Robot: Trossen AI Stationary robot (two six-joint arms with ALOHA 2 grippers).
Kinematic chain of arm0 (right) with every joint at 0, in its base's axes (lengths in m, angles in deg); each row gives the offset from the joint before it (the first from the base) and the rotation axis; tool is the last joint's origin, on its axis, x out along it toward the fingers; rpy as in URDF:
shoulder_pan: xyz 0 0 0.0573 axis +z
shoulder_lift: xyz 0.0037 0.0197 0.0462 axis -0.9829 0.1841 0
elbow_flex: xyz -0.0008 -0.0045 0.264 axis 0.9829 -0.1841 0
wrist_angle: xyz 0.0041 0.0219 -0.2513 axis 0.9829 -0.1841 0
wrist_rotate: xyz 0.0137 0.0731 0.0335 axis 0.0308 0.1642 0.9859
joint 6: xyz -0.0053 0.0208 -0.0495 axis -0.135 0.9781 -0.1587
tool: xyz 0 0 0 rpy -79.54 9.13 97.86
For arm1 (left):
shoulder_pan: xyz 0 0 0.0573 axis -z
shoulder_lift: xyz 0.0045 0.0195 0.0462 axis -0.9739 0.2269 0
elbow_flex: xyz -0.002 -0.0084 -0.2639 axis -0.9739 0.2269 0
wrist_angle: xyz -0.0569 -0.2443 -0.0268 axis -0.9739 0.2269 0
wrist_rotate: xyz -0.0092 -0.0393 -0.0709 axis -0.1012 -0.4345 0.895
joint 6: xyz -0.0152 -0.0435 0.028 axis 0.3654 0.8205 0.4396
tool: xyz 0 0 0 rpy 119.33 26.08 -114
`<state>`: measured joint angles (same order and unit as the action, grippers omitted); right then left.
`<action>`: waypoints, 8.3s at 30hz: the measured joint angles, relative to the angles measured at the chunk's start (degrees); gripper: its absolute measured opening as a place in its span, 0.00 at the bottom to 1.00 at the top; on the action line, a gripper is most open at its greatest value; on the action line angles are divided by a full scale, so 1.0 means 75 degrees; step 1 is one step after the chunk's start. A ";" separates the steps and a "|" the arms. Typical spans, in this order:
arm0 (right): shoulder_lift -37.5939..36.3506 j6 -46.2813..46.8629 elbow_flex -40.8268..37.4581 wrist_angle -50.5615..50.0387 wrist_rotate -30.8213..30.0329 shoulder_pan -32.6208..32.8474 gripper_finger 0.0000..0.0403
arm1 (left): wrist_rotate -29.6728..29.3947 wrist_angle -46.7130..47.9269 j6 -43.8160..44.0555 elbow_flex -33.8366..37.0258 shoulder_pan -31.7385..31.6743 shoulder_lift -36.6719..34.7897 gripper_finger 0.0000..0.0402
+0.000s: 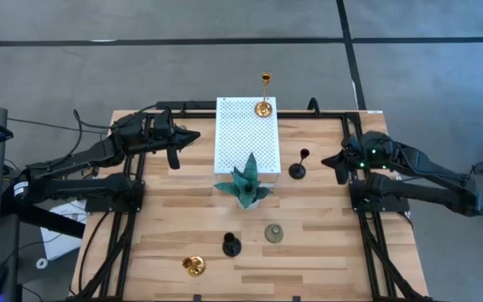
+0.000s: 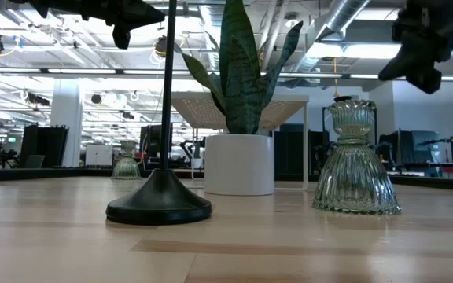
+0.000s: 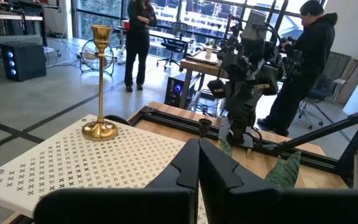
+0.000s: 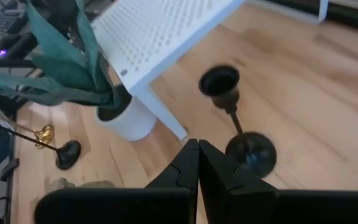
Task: Pick & Place candle stick holders
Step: Put the top black candle holder on the shelf
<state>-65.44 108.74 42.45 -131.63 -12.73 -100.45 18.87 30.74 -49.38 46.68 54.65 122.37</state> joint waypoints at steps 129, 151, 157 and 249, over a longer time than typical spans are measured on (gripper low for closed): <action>0.4959 -0.2282 0.3682 0.0858 -0.3489 0.0864 0.00 | 0.0001 0.0032 -0.0026 0.0000 -0.0003 0.0000 0.01; 0.7271 -0.3572 0.6238 0.1136 -0.2528 0.0602 0.00 | -0.0002 0.0088 -0.0023 0.0000 -0.0002 0.0000 0.01; 0.7737 -0.3566 0.6431 0.1170 -0.2082 0.0286 0.00 | -0.0002 0.0128 -0.0023 0.0000 -0.0003 0.0000 0.01; 0.9031 -0.3219 0.6449 0.1735 -0.0266 -0.0939 0.09 | -0.0002 0.0236 -0.0023 0.0003 -0.0001 -0.0003 0.01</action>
<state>2.30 84.60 90.82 -118.61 -14.73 -107.49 18.85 32.51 -49.55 46.70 54.64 122.35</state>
